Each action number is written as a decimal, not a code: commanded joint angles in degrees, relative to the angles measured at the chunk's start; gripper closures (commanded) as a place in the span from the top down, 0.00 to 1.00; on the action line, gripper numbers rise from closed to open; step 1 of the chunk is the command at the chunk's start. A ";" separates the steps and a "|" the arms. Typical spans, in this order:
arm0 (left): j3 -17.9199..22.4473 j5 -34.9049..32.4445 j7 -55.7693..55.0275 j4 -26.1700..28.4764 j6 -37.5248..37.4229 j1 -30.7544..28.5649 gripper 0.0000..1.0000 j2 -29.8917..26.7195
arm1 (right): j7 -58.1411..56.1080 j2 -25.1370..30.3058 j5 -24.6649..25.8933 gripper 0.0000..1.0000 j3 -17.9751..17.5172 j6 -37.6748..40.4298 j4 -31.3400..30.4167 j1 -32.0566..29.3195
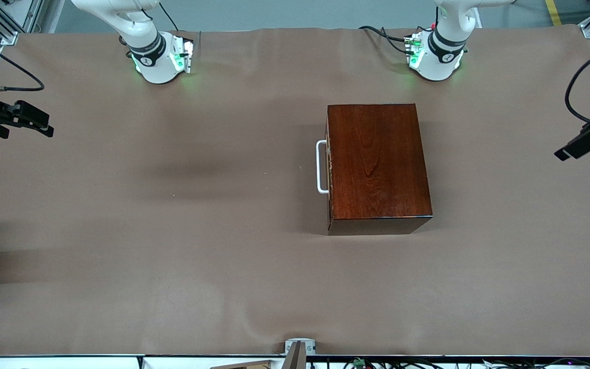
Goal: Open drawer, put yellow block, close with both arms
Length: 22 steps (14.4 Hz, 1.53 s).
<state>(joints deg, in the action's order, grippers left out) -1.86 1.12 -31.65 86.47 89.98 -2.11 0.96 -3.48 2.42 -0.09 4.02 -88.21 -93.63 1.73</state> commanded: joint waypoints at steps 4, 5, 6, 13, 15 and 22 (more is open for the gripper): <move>0.10 0.20 21.32 0.02 -3.84 1.75 1.00 -2.28 | -0.12 0.40 0.88 1.00 -0.07 -0.03 0.12 0.21; -0.33 0.20 25.89 0.01 -4.72 1.32 1.00 -2.10 | -0.12 0.40 0.88 1.00 -0.07 -0.03 0.12 0.21; -0.51 0.20 28.81 0.01 -5.68 1.14 1.00 -2.19 | -0.12 0.40 0.88 1.00 -0.07 -0.03 0.12 0.21; -1.21 0.11 35.34 0.01 -8.24 1.05 1.00 -2.98 | -0.12 0.31 0.88 1.00 -0.07 0.05 0.12 0.21; -1.39 -0.59 35.25 -0.07 -8.16 1.05 1.00 -2.89 | -0.12 0.31 0.88 1.00 -0.07 0.05 0.12 0.29; -1.83 -2.18 34.28 -0.08 -7.98 1.23 1.00 -2.10 | -0.12 0.31 0.88 1.00 -0.07 0.23 0.12 0.21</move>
<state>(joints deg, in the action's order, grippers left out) -2.86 0.16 2.33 86.44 82.66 -0.50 -0.96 -3.49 2.42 -0.09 4.02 -88.21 -93.63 1.73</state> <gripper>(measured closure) 0.000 0.000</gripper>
